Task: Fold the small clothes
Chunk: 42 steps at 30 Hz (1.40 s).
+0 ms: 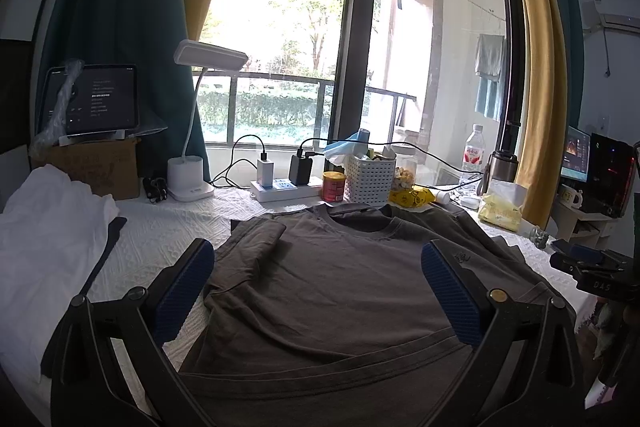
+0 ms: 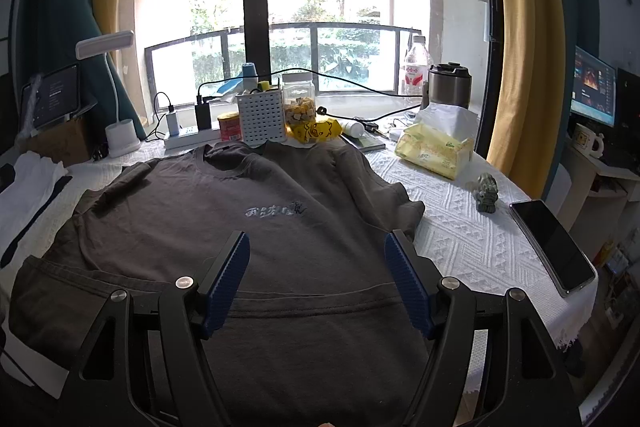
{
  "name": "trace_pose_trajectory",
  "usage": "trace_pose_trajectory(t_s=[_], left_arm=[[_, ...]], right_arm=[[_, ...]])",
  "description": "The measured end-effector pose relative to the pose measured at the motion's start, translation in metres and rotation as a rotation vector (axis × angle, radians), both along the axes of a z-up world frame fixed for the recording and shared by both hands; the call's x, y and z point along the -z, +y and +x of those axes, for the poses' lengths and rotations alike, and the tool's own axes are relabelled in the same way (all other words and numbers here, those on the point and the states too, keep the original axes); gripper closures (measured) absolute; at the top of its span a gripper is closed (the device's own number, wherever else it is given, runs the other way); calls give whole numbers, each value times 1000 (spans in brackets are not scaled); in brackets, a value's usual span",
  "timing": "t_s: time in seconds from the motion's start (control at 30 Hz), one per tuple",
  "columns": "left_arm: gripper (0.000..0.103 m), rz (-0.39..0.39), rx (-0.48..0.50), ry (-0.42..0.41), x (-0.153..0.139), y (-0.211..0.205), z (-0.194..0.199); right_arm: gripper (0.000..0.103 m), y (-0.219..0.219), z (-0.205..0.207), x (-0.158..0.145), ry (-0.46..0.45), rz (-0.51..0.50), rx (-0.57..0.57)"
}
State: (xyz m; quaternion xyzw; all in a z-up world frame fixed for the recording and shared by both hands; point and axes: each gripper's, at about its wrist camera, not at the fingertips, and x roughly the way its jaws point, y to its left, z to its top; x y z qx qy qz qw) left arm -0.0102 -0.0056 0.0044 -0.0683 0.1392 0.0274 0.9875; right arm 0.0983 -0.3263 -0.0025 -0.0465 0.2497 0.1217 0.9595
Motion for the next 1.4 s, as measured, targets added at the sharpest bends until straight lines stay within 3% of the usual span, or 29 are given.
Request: trace_pose_trajectory(t_s=[1.0,1.4], left_arm=[[1,5,0,9,-2,-4,2],[1,23,7,58,2,-15,33]], right_arm=[[30,-3,6,4,9,9,-3],[30,-18,48,16,67,35,-4]])
